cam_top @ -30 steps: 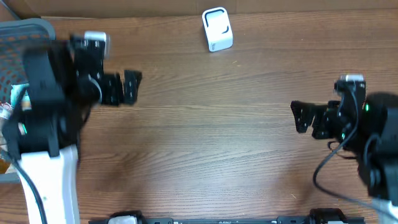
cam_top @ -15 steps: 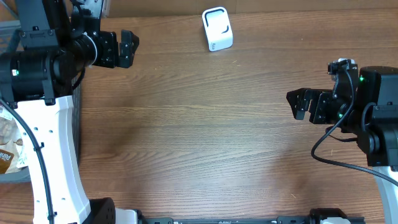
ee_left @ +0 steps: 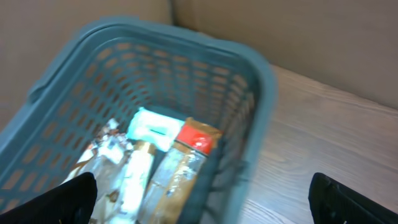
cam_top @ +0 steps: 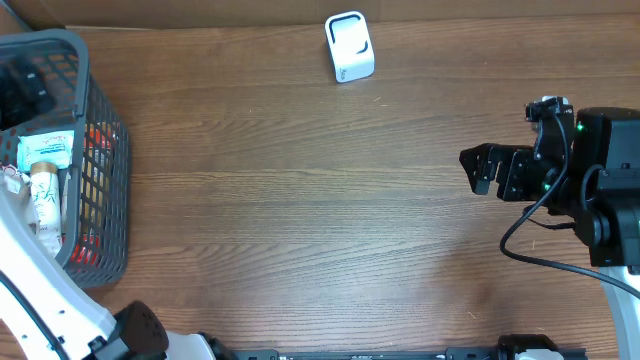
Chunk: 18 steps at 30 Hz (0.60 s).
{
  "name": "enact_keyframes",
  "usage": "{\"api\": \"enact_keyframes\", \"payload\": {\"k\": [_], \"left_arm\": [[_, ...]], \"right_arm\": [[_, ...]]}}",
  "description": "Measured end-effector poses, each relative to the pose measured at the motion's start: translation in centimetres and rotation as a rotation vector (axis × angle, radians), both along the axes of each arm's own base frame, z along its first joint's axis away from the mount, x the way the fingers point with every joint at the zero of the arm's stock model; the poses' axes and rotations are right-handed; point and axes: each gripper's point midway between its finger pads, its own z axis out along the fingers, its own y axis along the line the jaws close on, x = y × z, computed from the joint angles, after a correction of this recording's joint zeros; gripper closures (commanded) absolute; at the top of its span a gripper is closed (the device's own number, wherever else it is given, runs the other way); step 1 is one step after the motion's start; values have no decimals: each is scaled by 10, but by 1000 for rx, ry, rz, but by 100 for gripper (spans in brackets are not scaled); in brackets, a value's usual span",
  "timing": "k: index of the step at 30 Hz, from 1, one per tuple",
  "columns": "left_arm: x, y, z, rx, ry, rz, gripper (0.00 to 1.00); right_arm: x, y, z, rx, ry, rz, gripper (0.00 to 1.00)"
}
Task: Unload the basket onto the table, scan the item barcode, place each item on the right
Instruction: 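Raise both arms and reach the left gripper into the grey basket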
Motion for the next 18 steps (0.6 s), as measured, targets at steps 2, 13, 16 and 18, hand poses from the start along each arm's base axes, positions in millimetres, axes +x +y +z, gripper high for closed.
{"api": "enact_keyframes", "payload": {"k": [2, 13, 16, 18], "left_arm": [[-2, 15, -8, -15, 13, 30, 0], [8, 79, -76, -137, 102, 103, 0], [17, 84, -100, -177, 142, 89, 0], [22, 88, -121, -209, 181, 86, 1]], "right_arm": [[0, 0, 0, 0, 2, 0, 0], [-5, 0, -9, -3, 48, 0, 0], [-11, -2, -15, -12, 86, -8, 0], [-14, -5, -17, -24, 100, -16, 0]]}}
